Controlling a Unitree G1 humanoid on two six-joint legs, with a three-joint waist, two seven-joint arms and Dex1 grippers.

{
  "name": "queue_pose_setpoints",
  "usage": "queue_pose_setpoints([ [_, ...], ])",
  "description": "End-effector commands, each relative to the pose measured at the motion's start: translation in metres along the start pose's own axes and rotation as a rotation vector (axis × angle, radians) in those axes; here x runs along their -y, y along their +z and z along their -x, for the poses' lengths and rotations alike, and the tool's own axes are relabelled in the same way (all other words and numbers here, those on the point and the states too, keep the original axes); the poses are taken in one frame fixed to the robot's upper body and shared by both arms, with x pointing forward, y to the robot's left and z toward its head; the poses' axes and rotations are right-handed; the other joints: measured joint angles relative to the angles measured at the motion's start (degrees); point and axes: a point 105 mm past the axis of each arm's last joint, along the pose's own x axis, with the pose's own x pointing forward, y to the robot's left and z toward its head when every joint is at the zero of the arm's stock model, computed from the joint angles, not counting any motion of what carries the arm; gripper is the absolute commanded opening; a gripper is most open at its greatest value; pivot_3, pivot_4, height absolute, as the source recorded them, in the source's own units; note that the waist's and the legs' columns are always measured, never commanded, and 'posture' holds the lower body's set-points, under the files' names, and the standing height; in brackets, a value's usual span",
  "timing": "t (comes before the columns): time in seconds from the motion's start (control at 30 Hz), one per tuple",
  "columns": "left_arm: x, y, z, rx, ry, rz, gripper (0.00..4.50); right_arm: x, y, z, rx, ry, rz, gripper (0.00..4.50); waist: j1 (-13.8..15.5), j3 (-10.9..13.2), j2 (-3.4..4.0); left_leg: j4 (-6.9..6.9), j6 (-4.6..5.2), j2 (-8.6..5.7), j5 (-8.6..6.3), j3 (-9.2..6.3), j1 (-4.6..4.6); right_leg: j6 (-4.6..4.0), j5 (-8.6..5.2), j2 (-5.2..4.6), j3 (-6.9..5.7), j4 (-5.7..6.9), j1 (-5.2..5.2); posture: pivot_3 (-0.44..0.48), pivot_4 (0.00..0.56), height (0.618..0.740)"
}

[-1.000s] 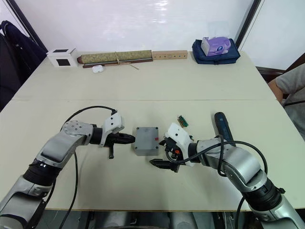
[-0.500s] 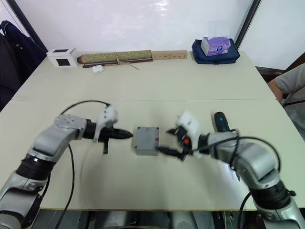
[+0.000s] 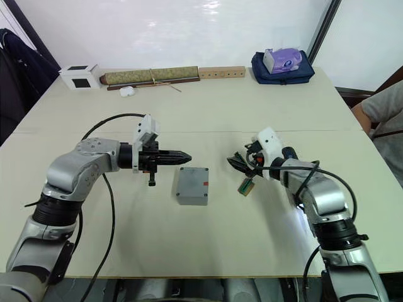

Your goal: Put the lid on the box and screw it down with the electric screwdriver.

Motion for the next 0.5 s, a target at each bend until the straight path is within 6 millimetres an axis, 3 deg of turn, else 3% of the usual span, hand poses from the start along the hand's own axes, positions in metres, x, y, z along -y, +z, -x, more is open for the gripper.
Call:
queue_pose_setpoints([
  [0.03, 0.0035, 0.0087, 0.0018, 0.013, -0.003, -0.045, 0.0, 0.009, 0.0099, -0.0025, 0.047, -0.04, 0.039, 3.18, 0.13, 0.0, 0.0, 0.0, 0.0, -0.01, 0.0, 0.0, 0.0, 0.0, 0.0, -0.02, 0.0, 0.0, 0.0, 0.0, 0.15, 0.74],
  [0.17, 0.0029, 0.0095, 0.0014, 0.015, 0.001, -0.047, 0.0, 0.0129, 0.0092, -0.007, 0.056, -0.055, 0.038, 1.67, 0.15, 0.0, 0.0, 0.0, -0.01, -0.02, 0.01, 0.0, -0.01, 0.0, 0.0, -0.04, 0.0, -0.01, 0.0, 0.0, 0.15, 0.74],
  [0.5, 0.0035, 0.009, 0.0015, 0.01, 0.011, -0.05, 0.0, 0.0173, 0.0078, -0.0109, 0.052, -0.067, 0.052, 1.67, 0.11, 0.0, 0.0, 0.0, -0.02, -0.02, 0.01, -0.01, 0.0, 0.0, 0.0, -0.03, -0.01, 0.0, 0.01, 0.0, 0.15, 0.74],
])
